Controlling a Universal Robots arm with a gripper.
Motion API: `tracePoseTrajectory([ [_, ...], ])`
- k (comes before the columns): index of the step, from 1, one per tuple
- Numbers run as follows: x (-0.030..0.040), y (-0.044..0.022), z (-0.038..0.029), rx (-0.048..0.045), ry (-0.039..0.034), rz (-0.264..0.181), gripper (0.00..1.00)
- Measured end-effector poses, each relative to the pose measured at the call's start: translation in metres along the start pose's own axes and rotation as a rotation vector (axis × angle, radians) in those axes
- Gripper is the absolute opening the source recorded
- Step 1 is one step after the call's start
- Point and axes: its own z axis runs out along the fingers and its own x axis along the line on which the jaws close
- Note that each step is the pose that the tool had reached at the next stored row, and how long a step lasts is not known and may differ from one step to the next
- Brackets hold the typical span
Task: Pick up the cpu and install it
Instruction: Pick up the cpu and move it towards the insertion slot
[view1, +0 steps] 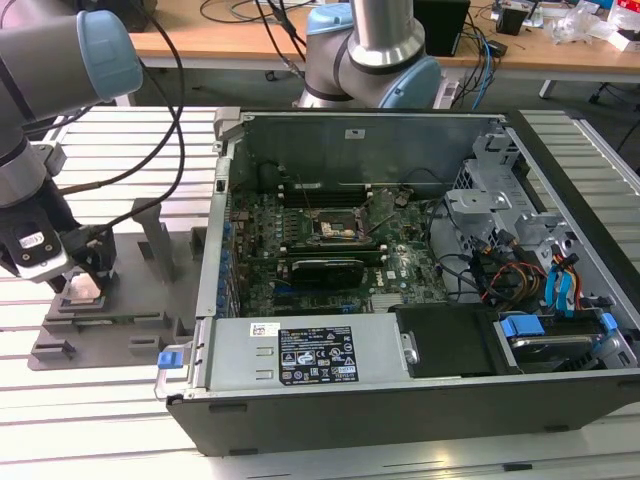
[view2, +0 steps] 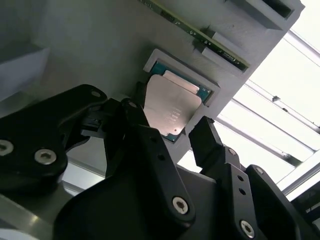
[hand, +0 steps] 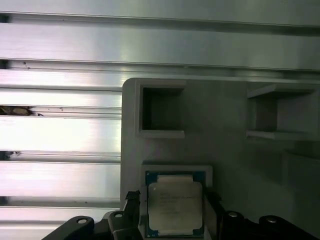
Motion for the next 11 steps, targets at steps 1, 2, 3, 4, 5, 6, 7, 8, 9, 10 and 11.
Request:
tracePoseTrajectory([
  [1, -0.0002, 0.0, 0.0006, -0.0001, 0.0, -0.005, 0.62],
  [2, -0.0001, 0.0, 0.0008, 0.0, 0.0002, -0.007, 0.62],
  [3, -0.0005, 0.0, 0.0018, -0.0004, -0.0002, -0.013, 0.62],
  [4, -0.0011, 0.0, 0.0026, -0.0004, -0.0002, -0.016, 0.62],
  [5, -0.0013, 0.0, 0.0031, -0.0004, -0.0001, -0.016, 0.62],
  [6, -0.0017, -0.0002, 0.0034, -0.0005, -0.0002, -0.017, 0.62],
  [7, -0.0018, -0.0004, 0.0037, -0.0006, -0.0004, -0.017, 0.62],
  [8, -0.0019, -0.0006, 0.0038, -0.0006, -0.0004, -0.018, 0.62],
  [9, -0.0019, -0.0009, 0.004, -0.0007, -0.0003, -0.018, 0.62],
  [10, -0.002, -0.0011, 0.0042, -0.0009, -0.0002, -0.018, 0.62],
  [11, -0.0021, -0.0013, 0.0044, -0.0012, -0.0001, -0.019, 0.62],
])
